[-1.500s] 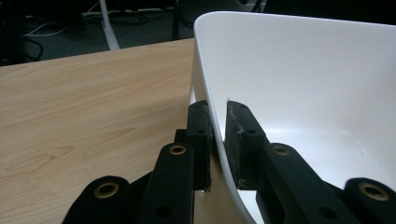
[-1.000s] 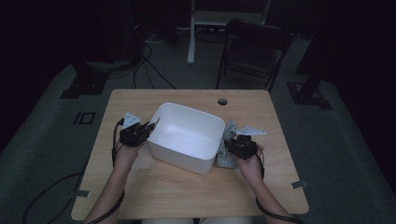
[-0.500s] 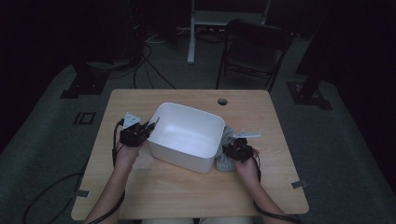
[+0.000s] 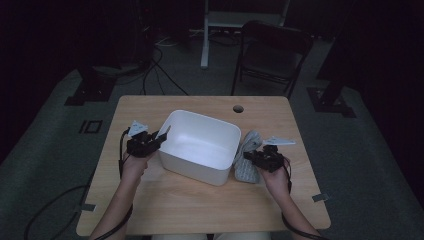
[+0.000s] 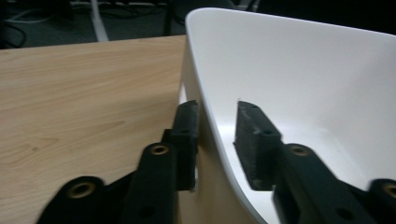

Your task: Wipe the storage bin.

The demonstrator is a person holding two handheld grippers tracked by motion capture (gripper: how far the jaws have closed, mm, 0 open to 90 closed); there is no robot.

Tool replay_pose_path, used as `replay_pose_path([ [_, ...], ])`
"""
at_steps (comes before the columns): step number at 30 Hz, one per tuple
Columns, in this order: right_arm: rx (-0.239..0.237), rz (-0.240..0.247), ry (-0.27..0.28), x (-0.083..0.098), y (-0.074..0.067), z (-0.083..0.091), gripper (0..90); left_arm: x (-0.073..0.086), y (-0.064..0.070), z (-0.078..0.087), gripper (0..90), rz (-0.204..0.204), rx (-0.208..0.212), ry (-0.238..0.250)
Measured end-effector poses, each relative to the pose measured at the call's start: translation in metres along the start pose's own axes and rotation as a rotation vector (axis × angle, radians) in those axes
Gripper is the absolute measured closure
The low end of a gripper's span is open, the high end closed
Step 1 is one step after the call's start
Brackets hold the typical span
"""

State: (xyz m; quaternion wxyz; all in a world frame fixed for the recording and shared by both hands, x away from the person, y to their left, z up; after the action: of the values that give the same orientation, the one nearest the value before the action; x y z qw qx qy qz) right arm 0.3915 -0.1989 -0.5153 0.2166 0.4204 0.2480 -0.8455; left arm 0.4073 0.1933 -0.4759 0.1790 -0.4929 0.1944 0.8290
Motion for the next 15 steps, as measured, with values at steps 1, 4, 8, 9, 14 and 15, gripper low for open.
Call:
replay_pose_path([
  [1,-0.002,-0.001,0.018,-0.001,0.001,0.01,72.9,0.001,0.002,0.001,60.8,-0.013,0.0,-0.017],
  [4,-0.01,-0.013,0.04,-0.001,0.003,0.021,72.9,0.003,0.007,0.003,49.0,-0.041,-0.013,-0.028],
  [8,-0.009,-0.025,0.05,0.001,0.004,0.029,72.7,0.004,0.013,0.01,47.5,-0.031,-0.002,-0.03],
  [9,-0.001,-0.017,0.05,0.004,0.004,0.032,72.7,0.005,0.014,0.015,47.5,-0.032,-0.002,-0.035],
  [14,0.0,-0.019,0.041,0.009,0.005,0.038,72.3,0.009,0.018,0.022,47.3,-0.038,-0.005,-0.048],
  [15,-0.001,-0.025,0.044,0.012,0.006,0.041,72.3,0.012,0.021,0.026,47.3,-0.025,0.005,-0.049],
])
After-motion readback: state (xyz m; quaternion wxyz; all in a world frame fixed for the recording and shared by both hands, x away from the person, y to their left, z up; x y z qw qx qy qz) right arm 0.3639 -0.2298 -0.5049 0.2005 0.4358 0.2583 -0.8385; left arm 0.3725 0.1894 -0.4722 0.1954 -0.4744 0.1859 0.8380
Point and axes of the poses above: each handheld gripper's, and its own axes: z roughly backward along the jaws, x roughly out of its underside, y roughly to its right, the point moved 4 cm from there along -z, roughly forward along the jaws
